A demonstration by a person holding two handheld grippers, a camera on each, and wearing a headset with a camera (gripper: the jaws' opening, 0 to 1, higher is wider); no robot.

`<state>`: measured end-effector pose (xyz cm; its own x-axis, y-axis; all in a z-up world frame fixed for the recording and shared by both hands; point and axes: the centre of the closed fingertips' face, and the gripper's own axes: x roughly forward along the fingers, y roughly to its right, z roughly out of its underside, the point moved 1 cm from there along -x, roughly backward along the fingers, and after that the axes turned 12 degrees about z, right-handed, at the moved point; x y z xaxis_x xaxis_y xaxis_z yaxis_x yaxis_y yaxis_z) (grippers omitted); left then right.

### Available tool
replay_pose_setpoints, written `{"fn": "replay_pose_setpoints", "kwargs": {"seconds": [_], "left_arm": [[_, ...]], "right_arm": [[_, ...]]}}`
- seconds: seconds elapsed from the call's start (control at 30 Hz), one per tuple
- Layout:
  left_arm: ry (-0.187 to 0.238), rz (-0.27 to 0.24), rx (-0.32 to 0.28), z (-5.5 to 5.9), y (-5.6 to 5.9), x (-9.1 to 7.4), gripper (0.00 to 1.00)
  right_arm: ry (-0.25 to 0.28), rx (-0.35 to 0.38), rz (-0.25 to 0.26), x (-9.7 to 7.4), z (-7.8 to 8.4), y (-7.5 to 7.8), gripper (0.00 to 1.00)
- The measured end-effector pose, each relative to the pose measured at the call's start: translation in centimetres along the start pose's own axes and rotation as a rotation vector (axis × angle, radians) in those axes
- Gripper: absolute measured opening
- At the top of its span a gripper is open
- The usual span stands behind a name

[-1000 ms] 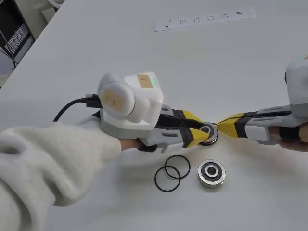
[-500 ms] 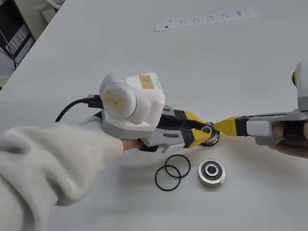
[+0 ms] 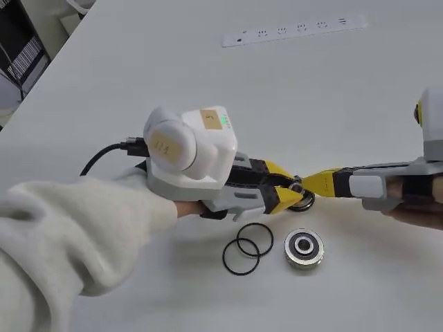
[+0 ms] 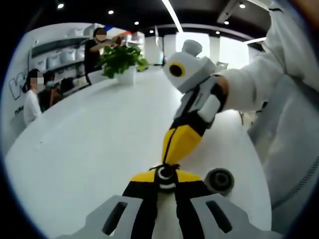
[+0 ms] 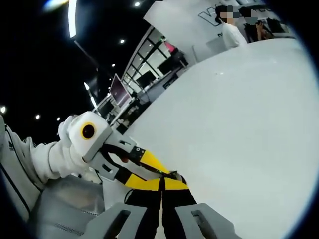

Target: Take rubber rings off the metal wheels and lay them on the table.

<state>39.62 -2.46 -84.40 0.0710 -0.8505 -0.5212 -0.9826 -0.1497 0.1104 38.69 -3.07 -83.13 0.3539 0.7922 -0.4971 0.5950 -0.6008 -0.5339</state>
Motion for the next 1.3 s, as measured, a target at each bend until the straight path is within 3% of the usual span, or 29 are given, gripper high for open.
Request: {"fn": "replay_pose_setpoints", "kwargs": {"seconds": [0.4, 0.57, 0.67, 0.77, 0.9, 1.07, 1.17, 1.3], "left_arm": [[0.005, -0.009, 0.0, 0.0, 0.2, 0.0, 0.13], [0.001, -0.02, -0.009, -0.2, 0.3, 0.1, 0.13], [-0.01, -0.024, -0.027, -0.2, 0.2, 0.1, 0.14], [-0.039, -0.024, 0.008, -0.2, 0.5, -0.1, 0.14], [-0.043, -0.012, 0.012, -0.7, 0.7, -0.7, 0.16], [-0.028, 0.001, 0.027, -1.8, 1.4, -1.8, 0.28], [-0.021, -0.026, 0.05, -2.8, 1.7, -2.8, 0.37], [0.006, -0.013, 0.085, -4.2, 3.0, -3.5, 0.49]], "right_arm": [[0.023, -0.018, -0.005, 0.1, -0.7, -0.3, 0.0], [0.034, -0.015, 0.034, -0.1, -0.9, 0.8, 0.0], [0.014, -0.052, 0.07, -0.1, -0.6, 1.3, 0.0], [0.012, -0.057, 0.065, -0.1, -0.5, 1.2, 0.0], [0.007, -0.073, 0.075, -0.2, -0.5, 1.2, 0.0], [0.016, -0.077, 0.083, -0.7, -0.9, 1.1, 0.0], [0.024, -0.073, 0.08, -1.2, -1.2, 0.9, 0.0], [0.032, -0.088, 0.083, -1.8, -1.5, 0.5, 0.0]]}}
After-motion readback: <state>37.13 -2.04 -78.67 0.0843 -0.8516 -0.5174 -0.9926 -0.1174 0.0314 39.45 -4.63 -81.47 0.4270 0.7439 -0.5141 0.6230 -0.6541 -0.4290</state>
